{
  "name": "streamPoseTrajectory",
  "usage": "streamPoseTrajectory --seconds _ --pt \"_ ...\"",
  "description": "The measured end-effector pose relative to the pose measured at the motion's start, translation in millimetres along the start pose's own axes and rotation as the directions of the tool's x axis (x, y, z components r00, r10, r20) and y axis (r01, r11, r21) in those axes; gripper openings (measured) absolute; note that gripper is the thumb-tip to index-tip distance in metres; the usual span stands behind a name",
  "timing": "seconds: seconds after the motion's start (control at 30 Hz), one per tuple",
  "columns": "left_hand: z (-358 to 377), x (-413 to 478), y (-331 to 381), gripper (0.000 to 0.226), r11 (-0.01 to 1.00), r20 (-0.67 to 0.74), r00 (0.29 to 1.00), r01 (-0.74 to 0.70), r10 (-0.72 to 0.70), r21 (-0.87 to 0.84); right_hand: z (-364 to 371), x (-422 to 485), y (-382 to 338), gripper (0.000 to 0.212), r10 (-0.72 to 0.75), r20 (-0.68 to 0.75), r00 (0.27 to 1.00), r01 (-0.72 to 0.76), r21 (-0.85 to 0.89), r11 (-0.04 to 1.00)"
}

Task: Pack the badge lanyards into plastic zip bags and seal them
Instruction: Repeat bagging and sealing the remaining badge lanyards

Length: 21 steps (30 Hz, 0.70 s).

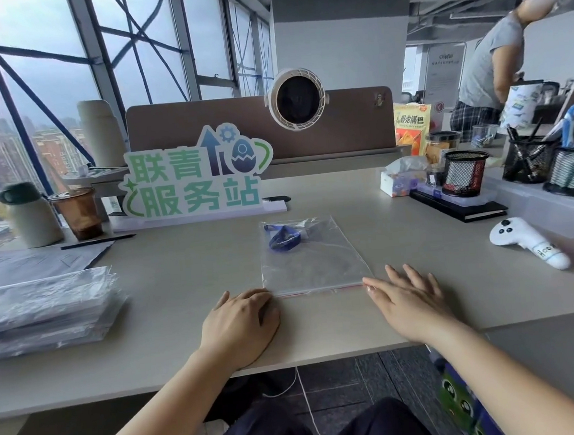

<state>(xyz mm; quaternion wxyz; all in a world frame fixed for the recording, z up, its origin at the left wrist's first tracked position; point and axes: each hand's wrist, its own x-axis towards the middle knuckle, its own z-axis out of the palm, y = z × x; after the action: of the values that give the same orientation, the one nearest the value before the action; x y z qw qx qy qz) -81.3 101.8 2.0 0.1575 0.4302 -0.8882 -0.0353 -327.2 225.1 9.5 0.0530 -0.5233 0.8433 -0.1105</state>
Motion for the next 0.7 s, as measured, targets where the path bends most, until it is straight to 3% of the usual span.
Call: streamPoseTrajectory --seconds 0.33,0.47,0.57,0.7 --pt "2 -1 -2 0.041 1.0 0.017 1.0 0.017 -0.017 -0.019 7 1 4 0.043 0.077 -0.015 0.997 -0.077 0.037 0.996" --pt "0 1 -2 0.039 0.999 0.011 1.0 0.026 -0.025 -0.028 7 9 11 0.04 0.098 -0.107 0.989 -0.09 0.073 0.993" --pt "0 9 -6 0.035 0.995 0.006 0.999 0.039 -0.039 -0.094 -1 19 20 0.026 0.005 -0.211 0.977 0.026 0.145 0.989" --pt "2 23 -12 0.044 0.987 0.042 0.999 -0.025 0.032 -0.161 -3 31 26 0.023 -0.159 -0.158 0.974 0.204 0.328 0.922"
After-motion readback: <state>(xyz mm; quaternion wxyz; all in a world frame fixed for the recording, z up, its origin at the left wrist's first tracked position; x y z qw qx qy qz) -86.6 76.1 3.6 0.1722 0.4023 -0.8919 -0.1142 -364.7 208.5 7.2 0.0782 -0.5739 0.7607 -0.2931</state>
